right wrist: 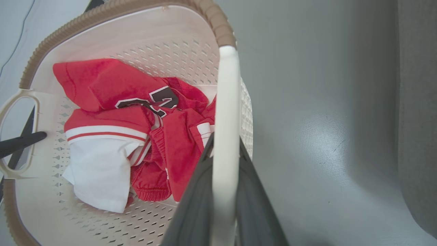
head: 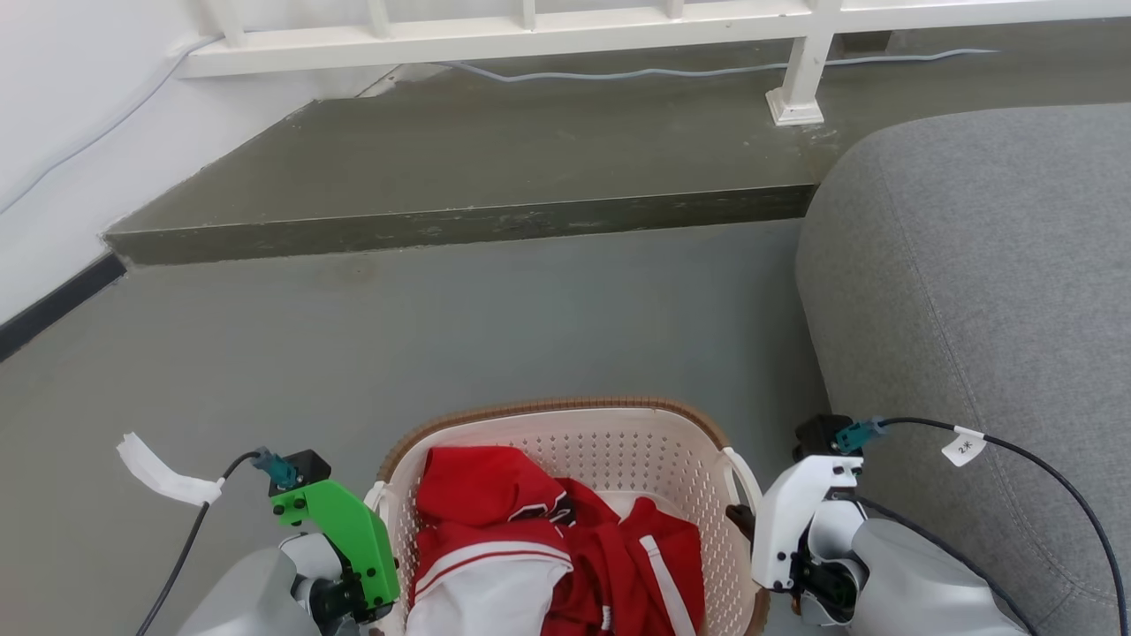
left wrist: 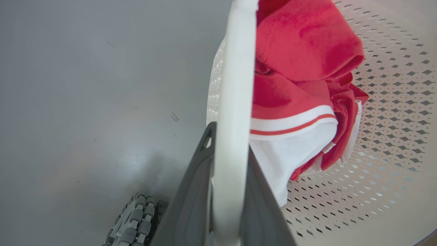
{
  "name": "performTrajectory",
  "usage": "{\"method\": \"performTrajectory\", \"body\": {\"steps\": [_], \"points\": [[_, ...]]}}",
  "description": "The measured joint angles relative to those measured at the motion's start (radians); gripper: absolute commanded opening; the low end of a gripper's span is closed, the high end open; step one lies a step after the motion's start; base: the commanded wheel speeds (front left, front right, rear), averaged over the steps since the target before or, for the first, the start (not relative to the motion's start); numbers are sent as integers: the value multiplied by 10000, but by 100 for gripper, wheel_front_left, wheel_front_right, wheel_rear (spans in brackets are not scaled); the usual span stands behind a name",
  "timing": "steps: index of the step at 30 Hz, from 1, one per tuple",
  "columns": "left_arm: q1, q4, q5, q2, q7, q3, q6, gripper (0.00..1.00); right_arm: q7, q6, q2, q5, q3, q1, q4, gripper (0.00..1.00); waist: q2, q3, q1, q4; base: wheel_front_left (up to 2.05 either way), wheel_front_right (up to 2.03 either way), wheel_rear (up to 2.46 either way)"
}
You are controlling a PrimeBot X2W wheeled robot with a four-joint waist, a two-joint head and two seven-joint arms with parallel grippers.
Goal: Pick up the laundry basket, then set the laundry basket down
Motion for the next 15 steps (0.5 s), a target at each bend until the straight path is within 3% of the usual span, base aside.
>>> {"method": "performTrajectory", "body": {"steps": [15], "points": [[-2, -35, 0, 2, -169, -96, 0, 0, -150, 6, -19, 165, 23, -30, 88, 0, 0, 215, 0, 14, 0, 0, 0]]}}
